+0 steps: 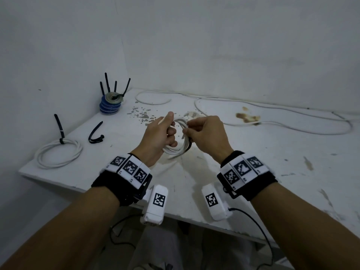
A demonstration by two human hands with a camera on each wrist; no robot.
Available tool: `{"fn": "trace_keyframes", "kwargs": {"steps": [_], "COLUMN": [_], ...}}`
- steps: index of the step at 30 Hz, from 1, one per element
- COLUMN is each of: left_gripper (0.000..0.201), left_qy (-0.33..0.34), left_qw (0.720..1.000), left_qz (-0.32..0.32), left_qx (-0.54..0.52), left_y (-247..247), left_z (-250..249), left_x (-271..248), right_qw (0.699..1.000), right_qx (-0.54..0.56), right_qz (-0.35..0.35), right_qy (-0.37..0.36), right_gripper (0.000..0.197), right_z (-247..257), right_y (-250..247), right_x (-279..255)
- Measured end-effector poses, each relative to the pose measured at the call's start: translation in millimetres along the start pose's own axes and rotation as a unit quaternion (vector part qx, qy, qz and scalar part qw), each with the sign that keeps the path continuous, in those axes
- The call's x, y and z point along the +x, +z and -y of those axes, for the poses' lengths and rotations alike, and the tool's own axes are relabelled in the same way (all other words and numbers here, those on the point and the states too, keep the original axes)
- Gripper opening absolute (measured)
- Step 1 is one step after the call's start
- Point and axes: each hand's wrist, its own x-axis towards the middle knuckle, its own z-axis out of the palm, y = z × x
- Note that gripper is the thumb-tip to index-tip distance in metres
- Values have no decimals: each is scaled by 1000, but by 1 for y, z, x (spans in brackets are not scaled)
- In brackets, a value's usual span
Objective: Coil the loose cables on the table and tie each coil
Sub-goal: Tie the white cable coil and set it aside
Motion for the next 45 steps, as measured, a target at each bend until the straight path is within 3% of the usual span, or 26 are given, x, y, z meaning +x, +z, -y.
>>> {"fn": "trace_keyframes", "kwargs": {"steps": [7,12,15,18,30,35,38,45], "left_gripper": [34,34,22,25,25,23,7,13], "left_qy": [-20,-49,-35,-11,-34,-53,-48,-65], "left_qw": [999,990,989,988,980,979,979,978], "left_qz": [-27,0,-30,-90,-173,-165,-179,-160], "left_qx": [-30,-129,-142,-122,-94,-103,-83,-120], "left_y": [-5,-9,-8,-8,-16,-15,-12,-13], "left_z": [2,0,-1,-1,4,3,1,-7], "left_x": [7,9,8,11,13,12,10,12], "right_qw": [981,982,981,977,975,967,968,972], "right_qx": [-155,-140,-138,-158,-52,-27,-8,55], "right_qz": [-16,-87,-114,-117,-160,-176,-172,-138], "right_qy": [-113,-92,-80,-78,-147,-180,-181,-181], "right_gripper": [8,10,10,12,11,11,13,15], "right_z": [5,7,9,10,30,31,24,21], "right_y": [-7,-23,-31,-37,-34,-24,-12,0], "right_x": [1,10,13,13,11,9,5,1]}}
